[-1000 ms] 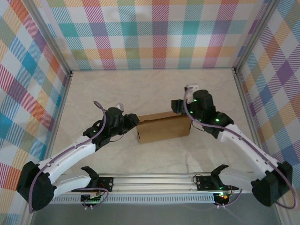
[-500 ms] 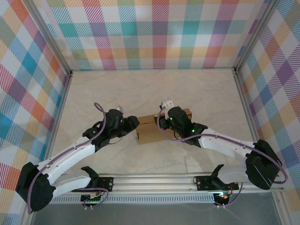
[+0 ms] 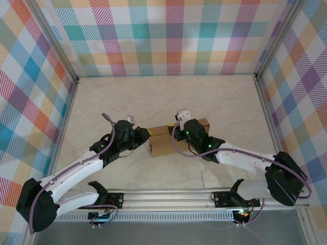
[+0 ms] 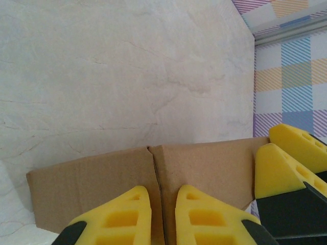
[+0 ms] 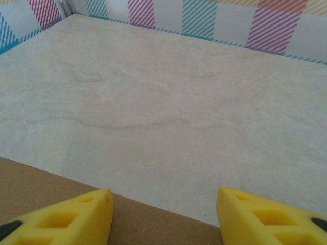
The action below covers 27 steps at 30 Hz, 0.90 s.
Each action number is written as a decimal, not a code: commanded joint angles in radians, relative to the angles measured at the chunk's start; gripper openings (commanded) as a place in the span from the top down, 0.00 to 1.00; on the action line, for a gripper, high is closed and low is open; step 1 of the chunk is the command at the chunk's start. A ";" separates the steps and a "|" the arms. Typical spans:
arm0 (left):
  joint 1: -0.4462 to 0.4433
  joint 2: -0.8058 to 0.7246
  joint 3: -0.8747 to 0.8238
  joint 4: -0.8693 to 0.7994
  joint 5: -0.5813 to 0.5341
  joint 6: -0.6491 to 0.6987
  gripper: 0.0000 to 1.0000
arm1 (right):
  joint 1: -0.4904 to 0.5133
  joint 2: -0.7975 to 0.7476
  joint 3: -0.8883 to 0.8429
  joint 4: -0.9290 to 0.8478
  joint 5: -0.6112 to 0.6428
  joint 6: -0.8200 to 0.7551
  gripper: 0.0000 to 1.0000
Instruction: Fold the paper box
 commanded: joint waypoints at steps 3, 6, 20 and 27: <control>-0.008 0.158 -0.134 -0.406 0.018 0.030 0.91 | -0.088 -0.030 0.024 -0.251 -0.183 0.190 0.38; -0.009 0.171 -0.123 -0.417 0.008 0.051 0.90 | -0.144 -0.066 0.088 -0.288 -0.263 0.223 0.29; -0.023 0.210 -0.079 -0.433 0.005 0.091 0.89 | -0.606 -0.243 0.113 -0.568 -0.549 0.401 0.08; -0.023 0.198 -0.072 -0.453 -0.001 0.096 0.88 | -0.718 -0.284 -0.027 -0.519 -0.765 0.543 0.24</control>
